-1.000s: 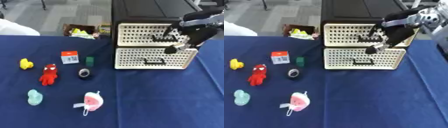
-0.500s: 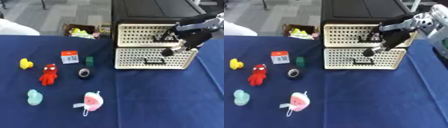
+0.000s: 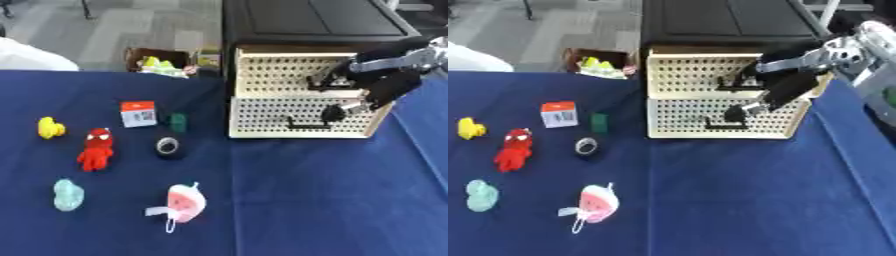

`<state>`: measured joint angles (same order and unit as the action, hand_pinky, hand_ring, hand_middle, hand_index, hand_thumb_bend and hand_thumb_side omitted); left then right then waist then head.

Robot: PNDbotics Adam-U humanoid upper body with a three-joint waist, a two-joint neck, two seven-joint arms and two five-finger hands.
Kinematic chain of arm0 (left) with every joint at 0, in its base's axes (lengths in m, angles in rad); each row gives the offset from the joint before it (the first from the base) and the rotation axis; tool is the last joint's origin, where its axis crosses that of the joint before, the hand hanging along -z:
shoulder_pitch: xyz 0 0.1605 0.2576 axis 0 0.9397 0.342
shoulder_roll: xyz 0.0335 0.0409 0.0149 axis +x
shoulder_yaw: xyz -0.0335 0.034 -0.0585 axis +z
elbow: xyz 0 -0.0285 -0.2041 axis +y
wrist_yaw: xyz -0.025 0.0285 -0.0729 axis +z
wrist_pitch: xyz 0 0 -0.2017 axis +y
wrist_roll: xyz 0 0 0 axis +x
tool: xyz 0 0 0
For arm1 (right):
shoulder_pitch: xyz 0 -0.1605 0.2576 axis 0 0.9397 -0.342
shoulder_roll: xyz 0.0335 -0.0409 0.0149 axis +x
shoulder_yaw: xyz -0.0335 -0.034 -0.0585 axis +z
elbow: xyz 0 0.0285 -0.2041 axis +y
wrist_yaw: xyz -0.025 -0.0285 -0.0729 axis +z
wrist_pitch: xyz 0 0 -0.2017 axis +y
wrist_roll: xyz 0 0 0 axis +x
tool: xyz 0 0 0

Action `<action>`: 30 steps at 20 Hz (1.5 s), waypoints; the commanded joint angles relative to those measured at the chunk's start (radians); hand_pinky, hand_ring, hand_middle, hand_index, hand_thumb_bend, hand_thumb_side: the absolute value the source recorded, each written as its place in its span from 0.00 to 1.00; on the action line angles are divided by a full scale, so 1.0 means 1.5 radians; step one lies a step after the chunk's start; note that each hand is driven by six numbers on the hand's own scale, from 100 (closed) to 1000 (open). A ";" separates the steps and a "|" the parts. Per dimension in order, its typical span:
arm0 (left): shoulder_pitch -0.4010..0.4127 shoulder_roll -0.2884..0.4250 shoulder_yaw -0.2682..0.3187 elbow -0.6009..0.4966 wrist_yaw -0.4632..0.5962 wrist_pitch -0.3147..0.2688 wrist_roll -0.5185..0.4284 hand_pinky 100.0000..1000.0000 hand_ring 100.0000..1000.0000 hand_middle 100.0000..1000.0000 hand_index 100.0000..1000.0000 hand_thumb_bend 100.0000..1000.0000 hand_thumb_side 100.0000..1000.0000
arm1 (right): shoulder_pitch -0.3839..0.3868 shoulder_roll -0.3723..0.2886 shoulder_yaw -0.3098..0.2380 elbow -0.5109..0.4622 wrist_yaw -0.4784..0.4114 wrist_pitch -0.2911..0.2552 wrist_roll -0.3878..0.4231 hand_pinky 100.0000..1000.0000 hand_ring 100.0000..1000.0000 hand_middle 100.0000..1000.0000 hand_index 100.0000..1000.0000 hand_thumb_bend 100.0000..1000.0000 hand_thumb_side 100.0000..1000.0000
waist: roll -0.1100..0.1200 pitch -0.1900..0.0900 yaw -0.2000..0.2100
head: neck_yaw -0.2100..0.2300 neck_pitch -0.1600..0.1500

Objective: Pick up objects from table and place into drawer.

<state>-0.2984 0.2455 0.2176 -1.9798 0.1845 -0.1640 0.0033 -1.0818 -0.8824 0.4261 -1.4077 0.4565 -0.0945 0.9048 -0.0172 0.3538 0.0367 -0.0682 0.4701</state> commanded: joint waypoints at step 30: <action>-0.011 0.005 -0.004 -0.013 -0.001 0.009 -0.006 0.45 0.51 0.52 0.58 0.04 1.00 | 0.147 -0.148 -0.036 -0.307 -0.053 0.138 0.001 0.00 0.00 0.00 0.88 0.51 1.00 | 0.000 -0.009 -0.006 | -0.005 -0.014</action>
<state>-0.3065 0.2449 0.2118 -1.9798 0.1847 -0.1530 -0.0037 -0.8516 -1.0653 0.3886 -1.8381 0.3921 0.1051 0.9071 -0.0179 0.3578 0.0279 -0.0733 0.4631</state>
